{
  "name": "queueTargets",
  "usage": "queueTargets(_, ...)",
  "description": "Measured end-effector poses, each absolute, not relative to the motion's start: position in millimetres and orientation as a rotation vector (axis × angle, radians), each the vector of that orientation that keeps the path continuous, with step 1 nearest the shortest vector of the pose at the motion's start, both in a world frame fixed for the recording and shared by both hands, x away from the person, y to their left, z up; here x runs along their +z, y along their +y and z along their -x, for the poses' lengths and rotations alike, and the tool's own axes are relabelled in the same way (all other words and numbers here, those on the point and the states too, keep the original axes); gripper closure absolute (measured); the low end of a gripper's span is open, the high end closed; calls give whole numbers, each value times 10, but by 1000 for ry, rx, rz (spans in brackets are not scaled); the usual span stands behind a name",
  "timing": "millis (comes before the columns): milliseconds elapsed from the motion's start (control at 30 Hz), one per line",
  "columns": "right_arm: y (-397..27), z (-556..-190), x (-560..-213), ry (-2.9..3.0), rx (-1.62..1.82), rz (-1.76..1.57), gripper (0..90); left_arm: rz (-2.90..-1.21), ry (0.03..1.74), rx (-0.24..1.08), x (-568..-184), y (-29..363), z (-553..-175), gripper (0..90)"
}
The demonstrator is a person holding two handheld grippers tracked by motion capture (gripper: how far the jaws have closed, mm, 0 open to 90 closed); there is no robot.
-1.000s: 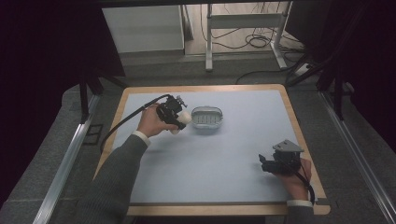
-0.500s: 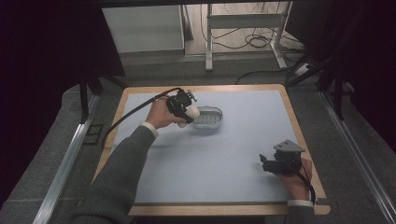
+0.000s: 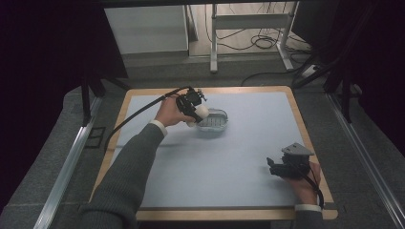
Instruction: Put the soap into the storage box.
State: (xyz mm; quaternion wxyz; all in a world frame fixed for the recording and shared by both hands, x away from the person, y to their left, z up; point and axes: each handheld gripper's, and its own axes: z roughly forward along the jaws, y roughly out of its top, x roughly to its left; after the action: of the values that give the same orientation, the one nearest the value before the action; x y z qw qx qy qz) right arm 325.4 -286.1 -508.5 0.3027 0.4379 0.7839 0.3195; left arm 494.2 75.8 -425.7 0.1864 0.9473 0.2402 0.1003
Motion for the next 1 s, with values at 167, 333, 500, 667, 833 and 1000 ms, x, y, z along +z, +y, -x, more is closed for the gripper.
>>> queueTargets(167, -2851, -3256, -5095, 2085, 839, -1159, 104, -2676, 647, 301, -4230, 655, -4998, 501)
queueTargets(333, -2856, -3256, -5106, 2087, 836, -1158, 104, -2667, 649, 267, -4266, 591, -5094, 501)
queueTargets(500, -2881, -3254, -5110, 2084, 838, -1167, 104, -2704, 608, 283, -4313, 457, -5121, 501)
queueTargets(667, -2896, -3248, -5104, 2078, 836, -1170, 104, -2699, 619, 268, -4379, 396, -5153, 500)
queueTargets(833, -2893, -3246, -5111, 2080, 830, -1170, 104, -2696, 613, 265, -4423, 365, -5140, 499)
queueTargets(1000, -2891, -3248, -5116, 2080, 826, -1171, 104, -2702, 610, 260, -4451, 348, -5147, 495)
